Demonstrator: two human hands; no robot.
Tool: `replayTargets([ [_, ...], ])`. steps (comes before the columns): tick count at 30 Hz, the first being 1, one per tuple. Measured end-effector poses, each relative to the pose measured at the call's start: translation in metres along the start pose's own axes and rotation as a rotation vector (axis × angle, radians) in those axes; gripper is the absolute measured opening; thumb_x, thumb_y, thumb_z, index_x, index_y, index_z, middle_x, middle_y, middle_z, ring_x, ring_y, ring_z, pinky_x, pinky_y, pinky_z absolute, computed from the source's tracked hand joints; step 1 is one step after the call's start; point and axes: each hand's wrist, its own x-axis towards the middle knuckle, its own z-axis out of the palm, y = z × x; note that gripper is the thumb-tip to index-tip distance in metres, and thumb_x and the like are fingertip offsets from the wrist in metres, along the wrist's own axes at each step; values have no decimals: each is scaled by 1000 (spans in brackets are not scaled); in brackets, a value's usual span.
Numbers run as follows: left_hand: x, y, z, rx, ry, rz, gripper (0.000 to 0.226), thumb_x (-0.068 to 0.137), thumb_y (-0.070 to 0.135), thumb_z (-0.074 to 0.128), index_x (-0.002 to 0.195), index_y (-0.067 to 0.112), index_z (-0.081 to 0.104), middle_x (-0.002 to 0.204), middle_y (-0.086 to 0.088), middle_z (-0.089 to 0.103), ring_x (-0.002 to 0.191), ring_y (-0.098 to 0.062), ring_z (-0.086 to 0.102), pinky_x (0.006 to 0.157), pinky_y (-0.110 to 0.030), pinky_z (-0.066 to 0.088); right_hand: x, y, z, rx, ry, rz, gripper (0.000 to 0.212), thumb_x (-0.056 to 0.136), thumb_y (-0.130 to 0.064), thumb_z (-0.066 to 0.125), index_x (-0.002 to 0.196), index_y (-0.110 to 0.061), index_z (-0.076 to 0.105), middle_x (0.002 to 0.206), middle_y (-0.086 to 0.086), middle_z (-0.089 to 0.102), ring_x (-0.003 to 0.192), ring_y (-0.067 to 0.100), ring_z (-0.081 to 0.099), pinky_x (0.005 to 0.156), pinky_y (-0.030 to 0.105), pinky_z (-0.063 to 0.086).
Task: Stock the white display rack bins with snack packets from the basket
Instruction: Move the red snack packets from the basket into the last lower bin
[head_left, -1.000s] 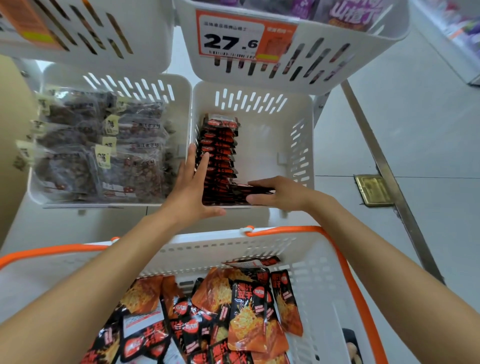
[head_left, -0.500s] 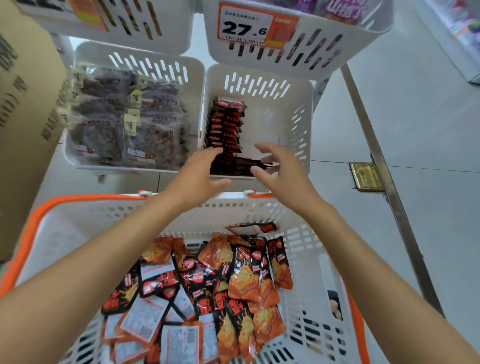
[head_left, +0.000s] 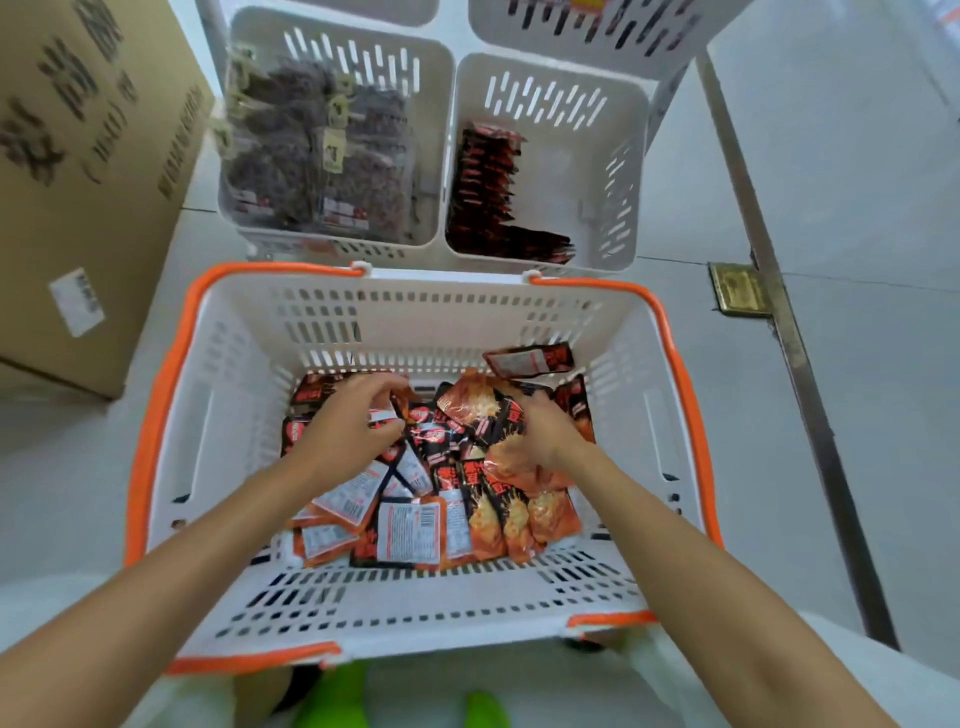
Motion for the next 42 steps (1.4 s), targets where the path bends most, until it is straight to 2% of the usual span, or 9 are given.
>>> replayTargets([
  [5,0,33,14,-259,-247,-94,96,79,36,82,154,29,22,148,13,37,127,-6,44,104,-36,43,-45,-39,-52,536,-99,-265,20,95,-24,65,107,-8,68,101,4,66,93,17,62,82,29,45],
  [8,8,32,14,-362,-301,-149,35,87,15,76,117,7,61,88,3,66,65,0,60,63,-23,49,-54,-52,-65,744,-263,-314,46,98,-35,58,141,-23,47,133,-3,57,121,11,53,101,31,43],
  [14,3,-24,-1,-473,-48,-295,9,90,13,70,94,10,63,81,-4,66,74,-21,62,65,-30,51,-36,-19,-4,-130,-326,-272,105,83,-11,72,157,-31,-1,155,12,34,137,31,39,104,40,41],
  [18,-3,-38,-3,-541,-74,-368,18,94,17,66,111,12,60,104,-13,71,94,-31,69,88,-46,56,-34,-19,26,-489,-260,-361,91,77,-17,78,152,-15,26,145,10,44,138,31,33,118,45,19],
  [23,-4,-31,5,-498,-10,-355,5,103,19,51,104,20,56,79,-3,58,65,-16,54,58,-28,46,-30,-13,-7,-281,-254,-372,54,84,-23,76,130,-5,54,122,13,58,112,31,56,88,39,46],
  [27,2,-7,13,-619,-95,-335,37,100,39,53,133,22,51,117,0,63,102,-19,62,93,-43,53,-45,-37,-37,-4,-215,-435,33,92,-25,70,68,-12,50,74,5,48,63,16,43,57,23,31],
  [32,9,22,23,-421,-258,-114,47,81,17,81,117,28,54,97,8,64,71,5,65,59,-9,47,-44,-76,-56,220,11,-570,17,92,-24,67,98,-8,68,89,-5,52,82,13,51,69,19,40],
  [37,14,-6,10,-439,-11,-233,42,73,16,87,106,20,62,99,2,70,87,-11,67,74,-26,50,-27,-57,-44,669,154,-287,47,95,-29,64,137,-13,52,127,1,57,111,12,56,97,27,47],
  [42,4,-29,0,-541,12,-438,86,43,53,95,115,17,62,104,-3,74,92,-23,72,84,-40,58,16,-10,22,262,82,213,86,85,-43,73,151,-11,30,149,13,40,138,33,37,111,44,36],
])
